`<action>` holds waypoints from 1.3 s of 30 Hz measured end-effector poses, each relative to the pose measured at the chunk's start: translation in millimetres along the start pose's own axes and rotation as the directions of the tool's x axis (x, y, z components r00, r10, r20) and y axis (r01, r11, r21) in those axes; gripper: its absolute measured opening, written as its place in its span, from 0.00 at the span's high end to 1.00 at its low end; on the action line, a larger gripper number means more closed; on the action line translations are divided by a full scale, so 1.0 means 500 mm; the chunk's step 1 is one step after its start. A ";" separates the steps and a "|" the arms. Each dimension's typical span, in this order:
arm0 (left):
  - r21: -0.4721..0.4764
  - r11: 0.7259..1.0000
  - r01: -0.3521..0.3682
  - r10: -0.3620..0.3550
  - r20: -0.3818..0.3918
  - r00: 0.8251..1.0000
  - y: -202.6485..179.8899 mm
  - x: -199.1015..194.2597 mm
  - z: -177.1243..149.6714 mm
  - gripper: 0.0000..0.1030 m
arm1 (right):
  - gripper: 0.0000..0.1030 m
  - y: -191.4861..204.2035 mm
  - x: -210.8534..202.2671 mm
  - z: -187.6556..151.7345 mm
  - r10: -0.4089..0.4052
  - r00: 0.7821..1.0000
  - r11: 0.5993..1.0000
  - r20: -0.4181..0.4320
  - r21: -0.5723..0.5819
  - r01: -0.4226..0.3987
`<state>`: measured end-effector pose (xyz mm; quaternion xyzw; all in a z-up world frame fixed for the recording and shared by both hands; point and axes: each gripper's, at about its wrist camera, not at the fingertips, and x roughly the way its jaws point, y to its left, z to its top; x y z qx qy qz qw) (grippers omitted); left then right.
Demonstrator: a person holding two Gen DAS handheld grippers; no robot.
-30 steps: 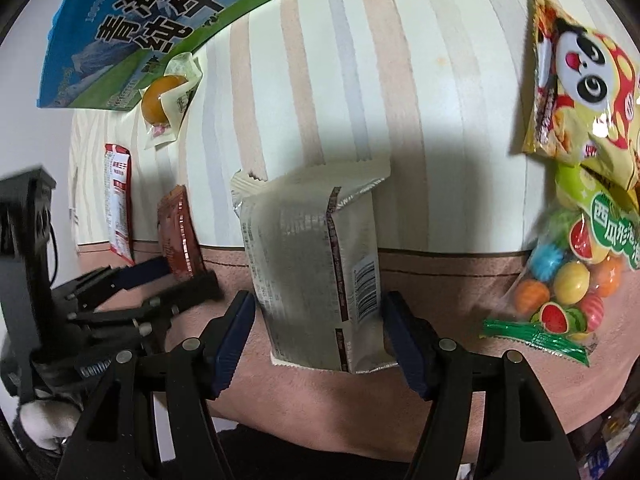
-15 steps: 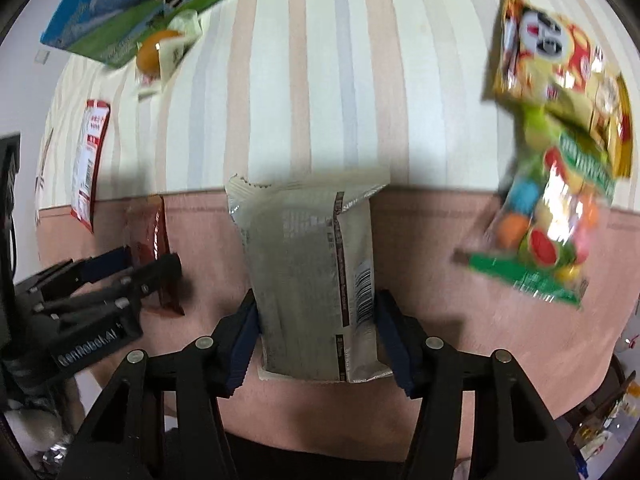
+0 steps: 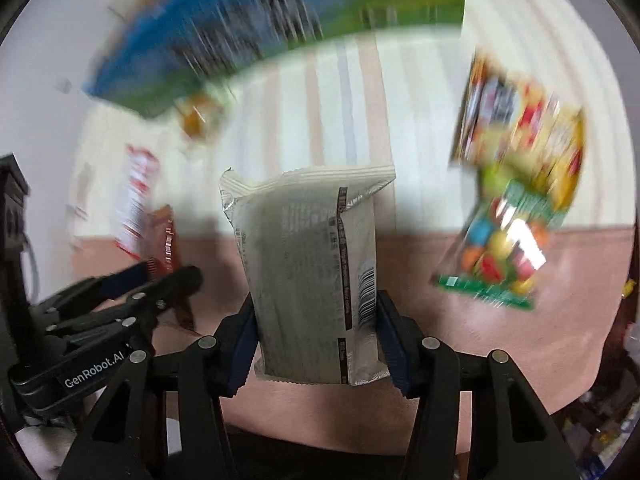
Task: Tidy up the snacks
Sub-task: 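Carry both packets into the cardboard box and open both tools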
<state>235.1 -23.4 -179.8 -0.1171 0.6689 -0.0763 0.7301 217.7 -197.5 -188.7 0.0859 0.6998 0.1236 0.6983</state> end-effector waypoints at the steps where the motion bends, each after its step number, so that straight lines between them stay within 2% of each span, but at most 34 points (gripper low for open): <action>1: -0.003 1.000 0.022 -0.022 0.029 0.999 -0.007 -0.031 0.020 0.46 | 0.45 0.004 -0.040 0.021 0.019 0.999 1.000 0.035 -0.010 -0.018; 3: 0.005 0.997 0.078 -0.078 0.098 0.992 -0.024 -0.106 0.078 0.46 | 0.44 0.013 -0.106 0.060 0.048 0.994 0.999 0.093 -0.025 -0.046; 5: 0.022 0.994 0.104 -0.106 0.149 0.983 -0.037 -0.161 0.128 0.46 | 0.44 0.024 -0.176 0.114 0.076 0.985 0.997 0.158 -0.041 -0.070; 7: 0.043 0.995 0.084 -0.091 0.200 0.976 -0.054 -0.208 0.176 0.46 | 0.45 0.033 -0.221 0.164 0.088 0.975 0.995 0.202 -0.059 -0.078; 9: 0.051 0.997 0.063 -0.073 0.224 0.972 -0.030 -0.236 0.213 0.46 | 0.44 0.060 -0.248 0.229 0.064 0.966 0.996 0.251 -0.078 -0.046; 10: 0.053 0.997 0.055 -0.066 0.221 0.973 -0.019 -0.233 0.226 0.46 | 0.44 0.065 -0.257 0.263 0.044 0.962 0.996 0.268 -0.085 -0.022; 12: 0.043 0.997 0.060 -0.067 0.182 0.981 -0.008 -0.212 0.295 0.46 | 0.44 0.074 -0.256 0.326 0.006 0.961 0.995 0.275 -0.093 0.021; 15: 0.012 0.997 0.077 -0.077 0.090 0.993 0.002 -0.158 0.370 0.46 | 0.44 0.075 -0.224 0.411 -0.053 0.968 0.993 0.245 -0.093 0.078; 20: -0.022 0.999 0.046 -0.046 -0.022 0.999 0.027 -0.063 0.418 0.46 | 0.45 0.059 -0.148 0.512 -0.124 0.979 0.988 0.164 -0.074 0.137; 22: -0.030 0.999 0.042 -0.043 -0.054 0.998 0.034 -0.034 0.425 0.46 | 0.44 0.055 -0.121 0.521 -0.137 0.980 0.986 0.144 -0.072 0.149; 25: -0.049 0.996 0.070 -0.075 -0.112 0.991 0.045 0.018 0.431 0.46 | 0.44 0.046 -0.083 0.530 -0.140 0.985 0.987 0.102 -0.068 0.147; 28: -0.078 0.993 0.086 -0.097 -0.154 0.983 0.065 0.072 0.429 0.46 | 0.42 0.043 -0.019 0.536 -0.212 0.977 0.971 0.010 -0.106 0.212; 30: -0.087 0.993 0.084 -0.098 -0.166 0.981 0.077 0.096 0.422 0.43 | 0.28 0.040 0.012 0.531 -0.201 0.979 0.973 -0.037 -0.120 0.195; 31: -0.082 0.994 0.078 -0.091 -0.163 0.982 0.080 0.101 0.419 0.37 | 0.25 0.042 0.018 0.528 -0.197 0.980 0.973 -0.035 -0.131 0.191; 32: -0.070 0.996 0.063 -0.073 -0.158 0.985 0.081 0.104 0.416 0.25 | 0.21 0.046 0.021 0.525 -0.195 0.980 0.972 -0.026 -0.138 0.190; 34: -0.059 0.997 0.050 -0.059 -0.156 0.986 0.082 0.108 0.411 0.07 | 0.16 0.051 0.027 0.524 -0.193 0.981 0.972 -0.025 -0.142 0.188; 39: -0.033 0.999 0.022 -0.027 -0.139 0.990 0.081 0.108 0.406 0.06 | 0.12 0.062 0.030 0.525 -0.194 0.981 0.973 -0.022 -0.135 0.189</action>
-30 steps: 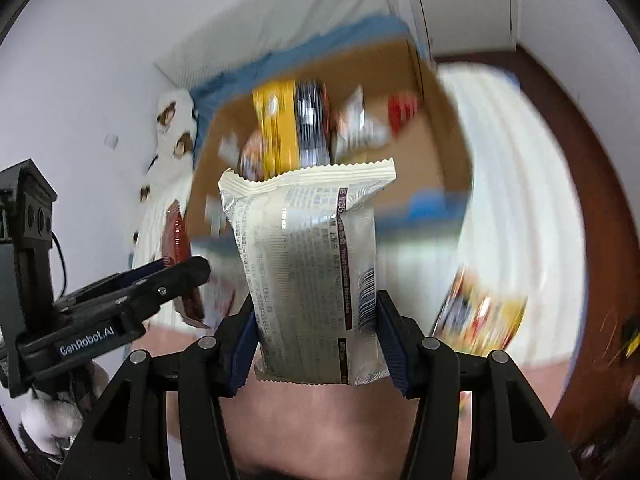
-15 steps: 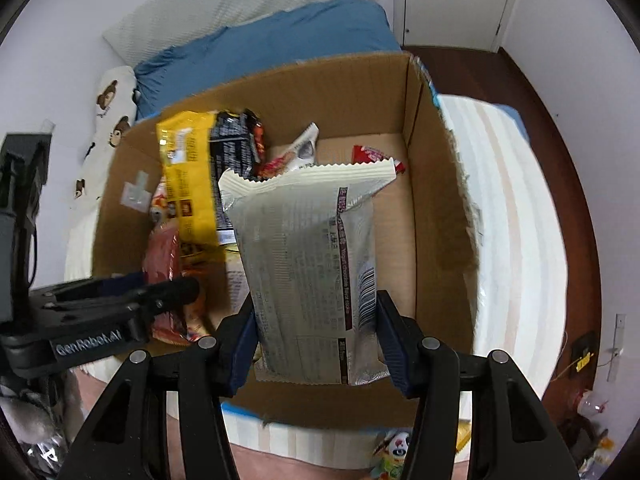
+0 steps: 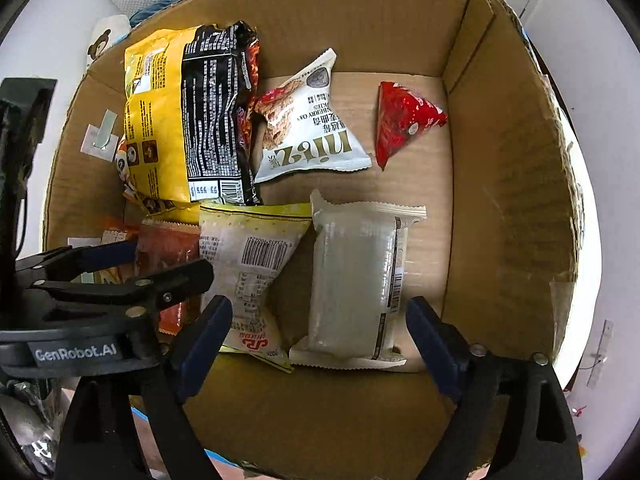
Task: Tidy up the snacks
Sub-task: 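Carry both packets into the cardboard box and open both tools, then move the left tool to the red-white strip packet while the right tool reaches the candy bag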
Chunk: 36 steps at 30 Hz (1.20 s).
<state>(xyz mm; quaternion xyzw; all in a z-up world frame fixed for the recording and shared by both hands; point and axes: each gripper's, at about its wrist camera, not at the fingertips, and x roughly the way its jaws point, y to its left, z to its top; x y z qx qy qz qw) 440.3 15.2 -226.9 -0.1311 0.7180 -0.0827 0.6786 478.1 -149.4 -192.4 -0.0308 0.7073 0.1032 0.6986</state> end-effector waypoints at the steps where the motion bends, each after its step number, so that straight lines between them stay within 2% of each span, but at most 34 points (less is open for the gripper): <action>1: 0.006 1.000 0.002 -0.002 0.006 1.000 0.000 0.001 0.001 0.06 | 0.12 0.000 -0.001 0.001 0.001 1.000 1.000 0.003 0.004 -0.001; 4: 0.019 1.000 -0.006 0.006 0.026 1.000 0.000 -0.008 -0.008 0.06 | 0.12 0.003 -0.005 0.000 -0.005 1.000 1.000 0.007 0.000 0.005; 10: 0.041 0.997 -0.066 0.060 0.127 0.990 0.000 -0.062 -0.047 0.06 | 0.12 -0.012 -0.040 -0.005 -0.002 0.998 1.000 0.057 0.026 0.001; 18: 0.037 0.992 -0.120 0.104 0.284 0.953 0.023 -0.171 -0.124 0.06 | 0.12 -0.030 -0.118 -0.062 -0.031 0.984 0.998 0.175 0.056 0.022; 22: 0.028 0.988 -0.154 0.133 0.363 0.922 0.026 -0.204 -0.163 0.06 | 0.12 -0.031 -0.156 -0.105 -0.045 0.971 0.998 0.235 0.062 0.031; 28: 0.028 0.984 -0.175 0.145 0.442 0.885 0.022 -0.239 -0.234 0.06 | 0.11 -0.017 -0.217 -0.181 -0.061 0.940 0.997 0.336 0.059 0.044; 31: 0.044 0.977 -0.207 0.159 0.489 0.857 0.012 -0.254 -0.273 0.06 | 0.12 -0.007 -0.249 -0.219 -0.066 0.917 0.997 0.393 0.052 0.050; 33: 0.046 0.971 -0.234 0.175 0.530 0.829 0.007 -0.271 -0.301 0.06 | 0.12 -0.004 -0.273 -0.248 -0.067 0.901 0.997 0.428 0.049 0.051; 36: 0.040 0.968 -0.246 0.178 0.576 0.797 0.002 -0.297 -0.339 0.06 | 0.12 0.009 -0.299 -0.285 -0.072 0.881 0.997 0.467 0.034 0.064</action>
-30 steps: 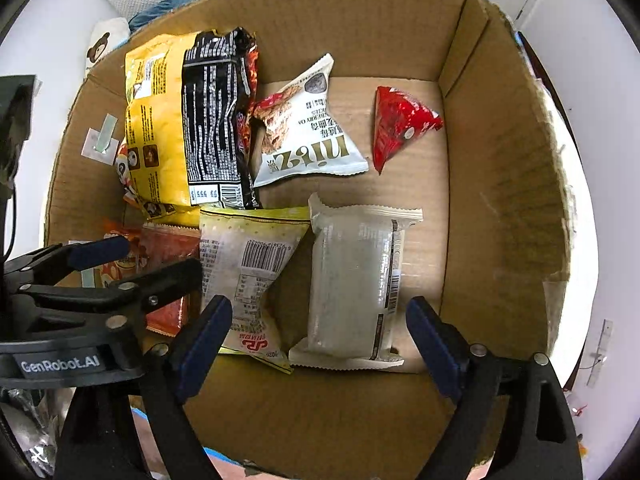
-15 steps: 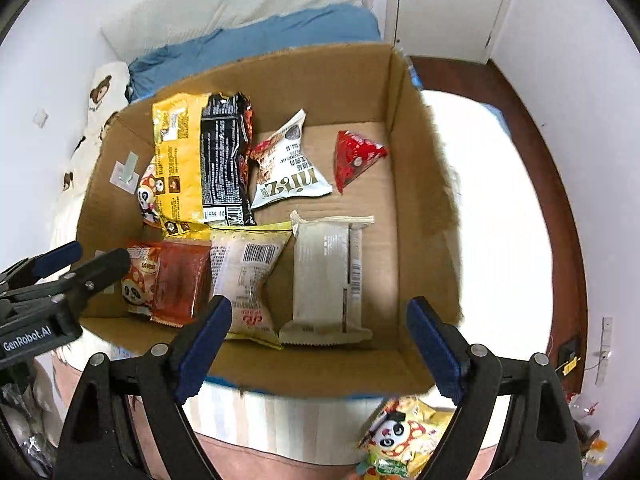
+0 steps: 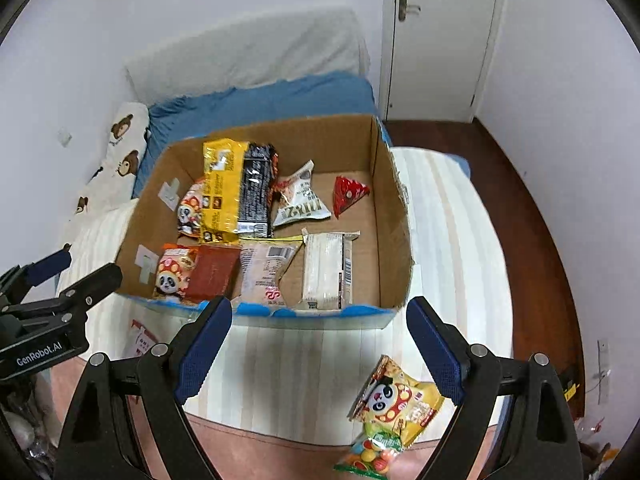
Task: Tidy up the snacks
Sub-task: 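Move the left tool to the red-white strip packet while the right tool reaches the candy bag, then grasp the red-white strip packet with the left tool while the right tool grasps the green watermelon candy bag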
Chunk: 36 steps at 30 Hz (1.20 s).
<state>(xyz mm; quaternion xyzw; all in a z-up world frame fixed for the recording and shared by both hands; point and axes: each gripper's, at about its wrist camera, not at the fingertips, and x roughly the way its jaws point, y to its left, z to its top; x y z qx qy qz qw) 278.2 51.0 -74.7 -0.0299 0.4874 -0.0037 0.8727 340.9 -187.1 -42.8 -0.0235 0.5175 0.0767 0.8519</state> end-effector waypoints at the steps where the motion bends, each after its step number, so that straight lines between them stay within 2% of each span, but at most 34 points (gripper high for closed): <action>1: -0.002 1.000 -0.001 0.001 0.013 1.000 0.000 -0.011 -0.004 0.06 | 0.12 0.003 -0.012 -0.006 0.000 1.000 1.000 0.008 -0.006 0.000; 9: -0.024 1.000 0.016 -0.013 0.085 0.996 -0.006 -0.104 -0.046 0.06 | 0.12 0.021 -0.113 -0.051 0.068 0.995 0.998 0.070 0.007 -0.069; 12: -0.048 0.999 0.022 -0.018 0.082 0.996 0.001 -0.124 -0.074 0.06 | 0.11 0.006 -0.129 -0.082 0.097 0.993 0.993 0.060 0.057 -0.100; 14: -0.056 0.998 -0.004 0.008 0.073 0.997 0.009 -0.126 -0.101 0.06 | 0.11 -0.017 -0.120 -0.110 0.106 0.994 0.988 0.025 0.112 -0.108; 18: -0.082 0.996 -0.048 0.049 0.014 0.999 0.037 -0.096 -0.156 0.06 | 0.11 -0.079 -0.060 -0.177 0.108 0.991 0.965 -0.073 0.248 -0.087; 22: -0.137 0.986 -0.092 0.079 -0.098 0.992 0.085 -0.031 -0.218 0.06 | 0.11 -0.143 0.040 -0.254 0.093 0.977 0.930 -0.193 0.366 -0.016; 26: -0.199 0.970 -0.143 0.098 -0.221 0.970 0.146 0.036 -0.284 0.06 | 0.11 -0.190 0.160 -0.333 0.111 0.937 0.890 -0.332 0.453 0.054; 30: -0.255 0.954 -0.158 0.080 -0.291 0.953 0.194 0.067 -0.327 0.06 | 0.12 -0.202 0.244 -0.380 0.136 0.906 0.861 -0.401 0.500 0.092; 31: -0.258 0.952 -0.163 0.082 -0.299 0.951 0.201 0.070 -0.331 0.06 | 0.13 -0.201 0.254 -0.386 0.131 0.905 0.858 -0.406 0.503 0.102; 33: -0.256 0.950 -0.180 0.095 -0.310 0.946 0.214 0.075 -0.337 0.06 | 0.27 -0.184 0.259 -0.386 0.090 0.913 0.874 -0.398 0.471 0.119; 34: -0.253 0.950 -0.181 0.097 -0.311 0.946 0.218 0.080 -0.339 0.06 | 0.31 -0.174 0.258 -0.386 0.077 0.914 0.883 -0.397 0.453 0.123; 35: -0.242 0.953 -0.184 0.102 -0.313 0.944 0.222 0.086 -0.338 0.06 | 0.40 -0.161 0.256 -0.384 0.075 0.917 0.894 -0.392 0.434 0.113; 36: -0.231 0.956 -0.182 0.103 -0.317 0.943 0.224 0.092 -0.335 0.06 | 0.45 -0.145 0.254 -0.384 0.084 0.917 0.905 -0.391 0.415 0.094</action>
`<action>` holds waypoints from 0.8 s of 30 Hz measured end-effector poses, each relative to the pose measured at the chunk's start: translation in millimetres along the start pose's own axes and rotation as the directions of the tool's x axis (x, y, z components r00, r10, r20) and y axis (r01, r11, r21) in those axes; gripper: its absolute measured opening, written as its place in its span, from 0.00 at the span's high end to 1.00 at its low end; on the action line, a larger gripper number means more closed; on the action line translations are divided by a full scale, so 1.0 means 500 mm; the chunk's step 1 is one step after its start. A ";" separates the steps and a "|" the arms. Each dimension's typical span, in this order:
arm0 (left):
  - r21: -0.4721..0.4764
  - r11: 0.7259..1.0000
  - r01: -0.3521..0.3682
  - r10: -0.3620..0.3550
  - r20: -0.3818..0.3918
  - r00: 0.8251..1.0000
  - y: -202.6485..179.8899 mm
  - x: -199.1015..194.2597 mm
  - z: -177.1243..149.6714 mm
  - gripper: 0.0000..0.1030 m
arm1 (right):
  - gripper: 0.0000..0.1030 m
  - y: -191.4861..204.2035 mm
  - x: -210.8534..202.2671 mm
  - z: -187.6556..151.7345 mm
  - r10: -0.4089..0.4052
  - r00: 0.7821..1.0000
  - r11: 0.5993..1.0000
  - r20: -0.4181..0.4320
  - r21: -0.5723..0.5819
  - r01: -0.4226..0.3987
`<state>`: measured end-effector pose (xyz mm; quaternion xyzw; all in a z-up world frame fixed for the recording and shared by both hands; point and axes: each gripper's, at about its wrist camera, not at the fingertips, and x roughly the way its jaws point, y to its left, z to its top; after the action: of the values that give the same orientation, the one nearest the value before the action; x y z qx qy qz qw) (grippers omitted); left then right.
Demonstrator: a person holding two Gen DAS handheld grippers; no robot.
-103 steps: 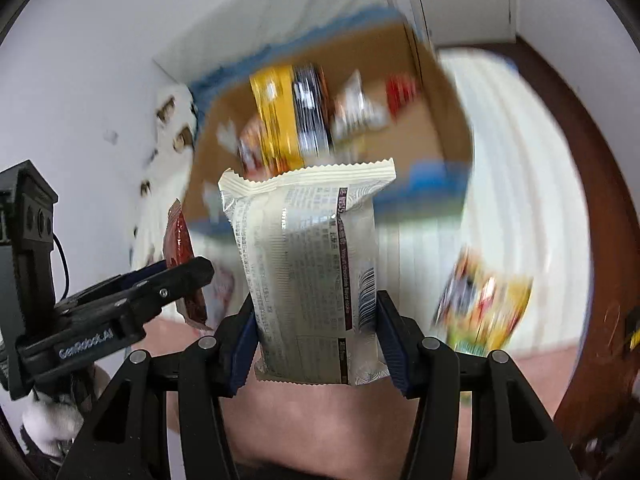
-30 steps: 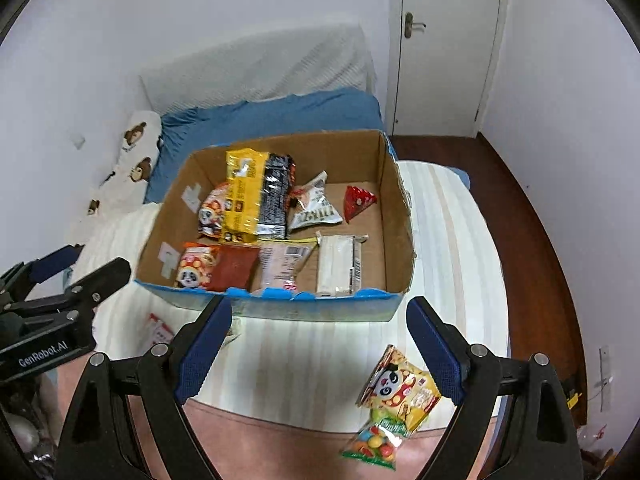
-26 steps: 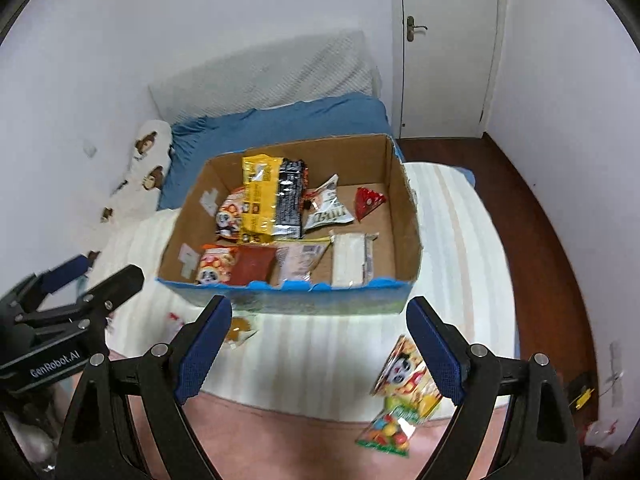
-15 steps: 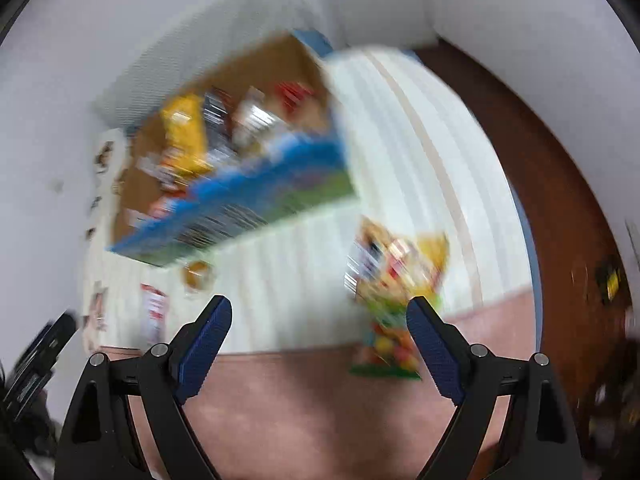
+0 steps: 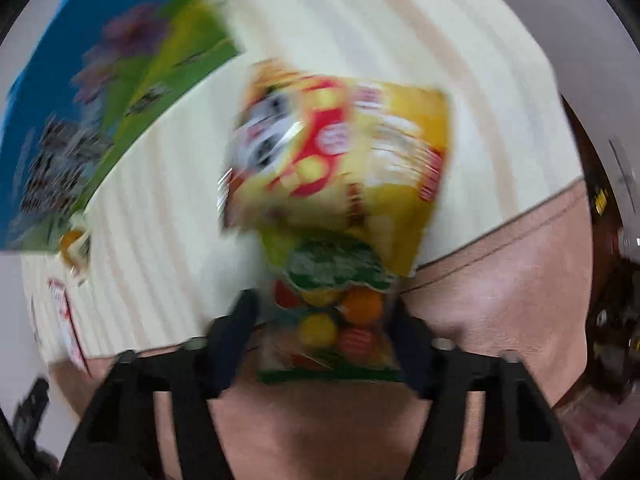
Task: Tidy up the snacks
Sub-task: 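Grasp the red-white strip packet with the left tool while the right tool grasps the green watermelon candy bag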
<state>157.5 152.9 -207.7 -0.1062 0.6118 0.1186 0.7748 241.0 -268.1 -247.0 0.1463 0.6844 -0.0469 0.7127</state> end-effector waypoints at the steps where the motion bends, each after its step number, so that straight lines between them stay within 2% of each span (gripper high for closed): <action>1: 0.013 1.000 0.003 -0.003 -0.007 1.000 -0.001 0.010 0.008 0.06 | 0.46 0.014 0.001 -0.008 0.007 1.000 1.000 -0.007 -0.024 -0.007; 6: 0.161 0.986 -0.034 0.042 -0.048 0.998 -0.044 0.072 0.063 0.06 | 0.46 0.097 0.020 -0.072 0.031 0.997 0.985 -0.075 -0.168 -0.043; 9: 0.259 0.965 -0.034 0.067 -0.120 0.991 -0.084 0.137 0.088 0.06 | 0.44 0.122 0.039 -0.098 0.032 0.991 0.977 -0.127 -0.204 -0.058; 10: 0.281 0.959 -0.020 0.066 -0.155 0.986 -0.094 0.160 0.091 0.06 | 0.41 0.124 0.045 -0.102 0.036 0.990 0.978 -0.137 -0.200 -0.063; 12: 0.293 0.956 0.018 0.049 -0.222 0.974 -0.106 0.196 0.092 0.06 | 0.22 0.123 0.053 -0.107 0.074 0.985 0.979 -0.155 -0.178 -0.101; 14: 0.288 0.958 0.020 0.044 -0.214 0.976 -0.109 0.201 0.089 0.07 | 0.18 0.113 0.058 -0.107 0.096 0.983 0.981 -0.158 -0.150 -0.120; 15: 0.285 0.958 0.025 0.035 -0.205 0.978 -0.111 0.195 0.087 0.09 | 0.18 0.108 0.060 -0.107 0.100 0.983 0.983 -0.157 -0.139 -0.122; 16: 0.280 0.960 0.029 0.027 -0.193 0.981 -0.111 0.187 0.083 0.20 | 0.18 0.102 0.060 -0.102 0.103 0.982 0.984 -0.156 -0.130 -0.124; 17: 0.269 0.962 0.035 0.016 -0.184 0.983 -0.112 0.175 0.076 0.36 | 0.18 0.099 0.062 -0.101 0.104 0.983 0.985 -0.154 -0.120 -0.123; 18: 0.259 0.965 0.043 0.007 -0.187 0.982 -0.113 0.167 0.068 0.43 | 0.18 0.092 0.062 -0.092 0.102 0.983 0.986 -0.151 -0.116 -0.120; 20: 0.234 0.971 0.050 -0.003 -0.198 0.980 -0.114 0.155 0.048 0.46 | 0.22 0.100 0.057 -0.088 0.079 0.988 0.986 -0.130 -0.136 -0.097; 21: 0.213 0.975 0.065 -0.020 -0.209 0.978 -0.114 0.149 0.034 0.46 | 0.33 0.107 0.058 -0.091 0.058 0.992 0.985 -0.113 -0.153 -0.075; 23: 0.165 0.983 0.079 -0.040 -0.228 0.973 -0.110 0.141 0.003 0.46 | 0.44 0.133 0.061 -0.097 0.009 0.996 0.981 -0.088 -0.193 -0.026; 24: 0.139 0.986 0.086 -0.051 -0.239 0.970 -0.108 0.137 -0.016 0.46 | 0.46 0.138 0.061 -0.104 0.006 0.997 0.978 -0.082 -0.209 -0.023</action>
<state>182.2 102.9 -275.1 -0.0826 0.7021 0.0322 0.7066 211.1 -184.1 -268.6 0.0769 0.7126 0.0366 0.6964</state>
